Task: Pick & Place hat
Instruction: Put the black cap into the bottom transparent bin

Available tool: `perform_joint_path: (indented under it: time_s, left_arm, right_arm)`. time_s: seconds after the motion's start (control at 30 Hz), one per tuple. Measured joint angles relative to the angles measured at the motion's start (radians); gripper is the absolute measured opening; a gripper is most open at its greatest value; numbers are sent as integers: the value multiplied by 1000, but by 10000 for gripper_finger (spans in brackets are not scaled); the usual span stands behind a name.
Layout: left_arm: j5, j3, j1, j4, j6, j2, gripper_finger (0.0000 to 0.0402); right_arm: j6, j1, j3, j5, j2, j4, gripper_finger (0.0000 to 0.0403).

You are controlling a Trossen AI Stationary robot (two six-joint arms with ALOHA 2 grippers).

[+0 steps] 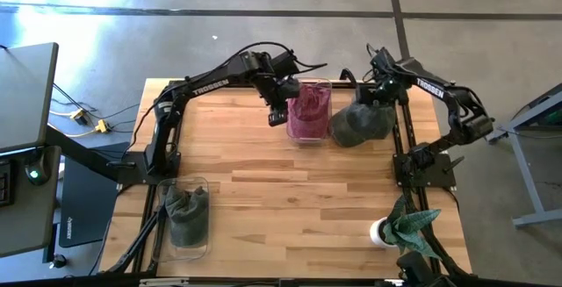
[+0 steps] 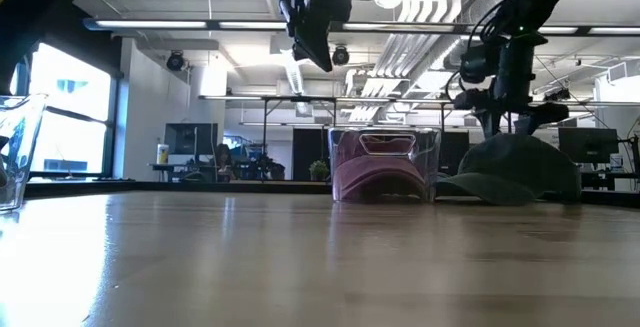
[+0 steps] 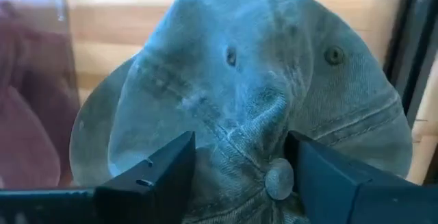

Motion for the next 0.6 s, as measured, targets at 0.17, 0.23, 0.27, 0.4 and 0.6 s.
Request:
perform_joint_path:
  time_s: [0.17, 0.23, 0.27, 0.4, 0.6]
  left_arm:
    - [0, 0, 0, 16, 10, 0, 0]
    - [-1, 0, 0, 28, 10, 0, 0]
    - [0, 0, 0, 32, 12, 0, 0]
    - [-1, 0, 0, 33, 14, 0, 0]
    - [-12, 0, 1, 38, 13, 0, 0]
  right_arm:
    - [-76, -1, 0, -56, -7, 0, 141]
    - [-108, -4, 0, -82, -21, -3, 94]
    - [-118, -5, 1, -99, -30, -10, 70]
    - [-152, -5, 48, -119, -95, -86, 21]
    - [-82, 32, 234, -27, -220, -219, 32]
